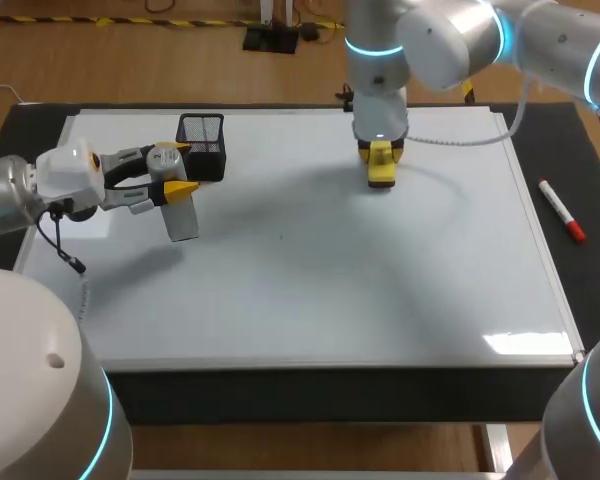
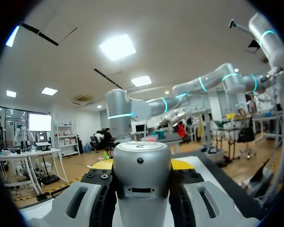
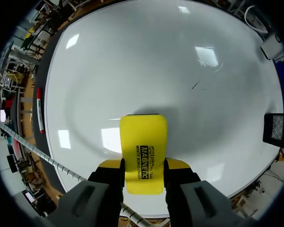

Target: Pick up the inspection probe, press it on each red-marked spot on the whiteboard one by one, put down the probe, pick up the eraser, and wipe off all the red marks.

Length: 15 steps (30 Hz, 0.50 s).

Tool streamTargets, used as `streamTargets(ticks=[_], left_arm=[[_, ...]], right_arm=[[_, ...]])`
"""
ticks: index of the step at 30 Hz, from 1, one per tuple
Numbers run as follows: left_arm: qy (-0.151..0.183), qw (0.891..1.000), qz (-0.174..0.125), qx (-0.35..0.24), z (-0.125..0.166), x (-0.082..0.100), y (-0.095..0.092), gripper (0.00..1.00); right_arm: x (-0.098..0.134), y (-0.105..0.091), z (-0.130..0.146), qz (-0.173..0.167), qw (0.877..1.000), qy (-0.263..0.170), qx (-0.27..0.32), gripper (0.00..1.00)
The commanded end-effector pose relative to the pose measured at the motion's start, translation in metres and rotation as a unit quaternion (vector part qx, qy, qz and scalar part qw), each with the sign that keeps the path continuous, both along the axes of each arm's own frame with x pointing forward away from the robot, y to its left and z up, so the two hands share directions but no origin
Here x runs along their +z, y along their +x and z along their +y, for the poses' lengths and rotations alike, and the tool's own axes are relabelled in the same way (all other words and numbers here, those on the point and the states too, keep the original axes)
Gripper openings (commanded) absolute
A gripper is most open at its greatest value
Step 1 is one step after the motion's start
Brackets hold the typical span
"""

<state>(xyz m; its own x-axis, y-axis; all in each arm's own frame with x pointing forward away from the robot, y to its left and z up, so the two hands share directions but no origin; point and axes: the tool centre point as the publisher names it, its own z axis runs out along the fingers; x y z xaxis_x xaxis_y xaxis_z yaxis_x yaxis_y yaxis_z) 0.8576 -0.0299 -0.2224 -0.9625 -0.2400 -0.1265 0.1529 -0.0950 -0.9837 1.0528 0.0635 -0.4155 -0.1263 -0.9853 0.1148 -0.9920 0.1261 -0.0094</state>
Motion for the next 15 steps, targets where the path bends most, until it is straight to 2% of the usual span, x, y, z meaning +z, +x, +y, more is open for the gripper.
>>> streamTargets(ticks=[1, 10, 11, 12, 13, 14, 15], left_arm=[[0.000, 1.000, 0.000, 0.000, 0.0004, 0.0012, -0.0006, 0.00], [0.000, 1.000, 0.000, 0.000, 0.0004, 0.0012, -0.0006, 0.00], [0.000, 1.000, 0.000, 0.000, 0.0004, 0.0012, -0.0006, 0.00], [0.000, 1.000, 0.000, 0.000, 0.0004, 0.0012, -0.0006, 0.00], [0.000, 1.000, 0.000, 0.000, 0.0004, 0.0012, -0.0006, 0.00], [0.000, 1.000, 0.000, 0.000, 0.0004, 0.0012, -0.0006, 0.00], [0.000, 1.000, 0.000, 0.000, 0.0004, 0.0012, -0.0006, 0.00]], right_arm=[[-0.0044, 0.0073, -0.0025, 0.004, 1.000, 0.001, -0.001, 0.00], [-0.0074, 0.0106, -0.0042, -0.002, 1.000, 0.001, 0.002, 0.00], [-0.0073, 0.0106, -0.0041, -0.002, 1.000, 0.001, 0.003, 0.04], [-0.0071, 0.0106, -0.0042, -0.002, 1.000, -0.001, 0.003, 0.28], [-0.0066, 0.0107, -0.0041, -0.003, 1.000, 0.000, 0.003, 0.80], [-0.0061, 0.0107, -0.0041, -0.003, 1.000, 0.003, 0.004, 1.00], [-0.0060, 0.0106, -0.0041, -0.003, 1.000, 0.002, 0.002, 0.90]])
